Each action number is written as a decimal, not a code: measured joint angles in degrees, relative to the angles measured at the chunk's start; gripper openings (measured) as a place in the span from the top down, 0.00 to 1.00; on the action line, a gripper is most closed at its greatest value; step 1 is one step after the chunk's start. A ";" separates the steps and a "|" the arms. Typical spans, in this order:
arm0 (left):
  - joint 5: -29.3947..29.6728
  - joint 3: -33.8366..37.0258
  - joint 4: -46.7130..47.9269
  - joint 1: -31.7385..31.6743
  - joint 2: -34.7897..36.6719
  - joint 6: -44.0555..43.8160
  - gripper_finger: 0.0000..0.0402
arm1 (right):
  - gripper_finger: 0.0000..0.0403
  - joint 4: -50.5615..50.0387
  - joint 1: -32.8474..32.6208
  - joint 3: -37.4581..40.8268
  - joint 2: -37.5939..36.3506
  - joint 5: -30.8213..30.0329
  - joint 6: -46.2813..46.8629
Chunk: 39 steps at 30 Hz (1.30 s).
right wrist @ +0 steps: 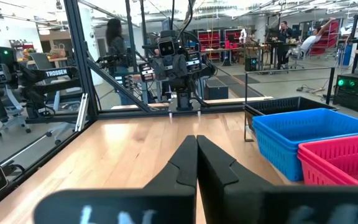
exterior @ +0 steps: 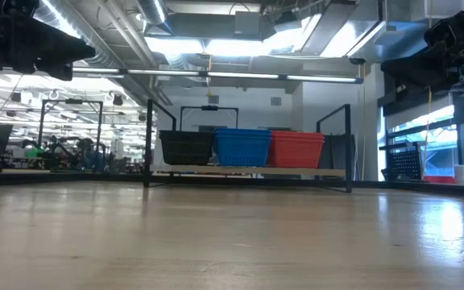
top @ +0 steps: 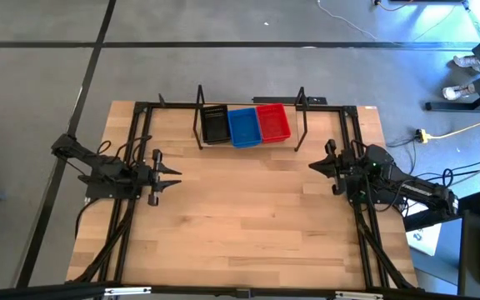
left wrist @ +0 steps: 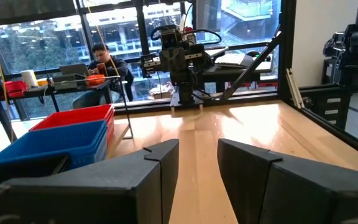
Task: Stack baskets on shelf by color
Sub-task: Return to Home Position
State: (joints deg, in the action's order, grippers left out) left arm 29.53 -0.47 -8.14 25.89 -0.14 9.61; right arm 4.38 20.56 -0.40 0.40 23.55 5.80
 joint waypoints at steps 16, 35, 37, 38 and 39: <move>-0.01 0.00 0.00 0.00 0.00 0.00 0.74 | 1.00 0.02 0.00 0.00 0.00 0.00 -0.03; 0.00 0.00 0.00 0.00 0.00 0.02 0.74 | 1.00 0.02 -4.85 0.00 0.00 -0.08 -0.05; 0.00 0.00 0.01 0.00 0.00 0.00 0.74 | 1.00 0.02 -5.01 0.00 0.00 -0.07 -0.04; 0.00 0.00 0.00 0.00 0.00 0.00 0.74 | 1.00 0.01 -5.01 0.00 0.00 -0.04 -0.13; 0.00 0.00 0.01 0.01 0.00 0.01 0.74 | 1.00 0.02 -5.01 0.00 0.00 -0.04 -0.13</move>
State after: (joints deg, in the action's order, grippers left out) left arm 29.53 -0.47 -8.13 25.90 -0.14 9.61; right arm 4.40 15.55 -0.40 0.40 23.51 5.67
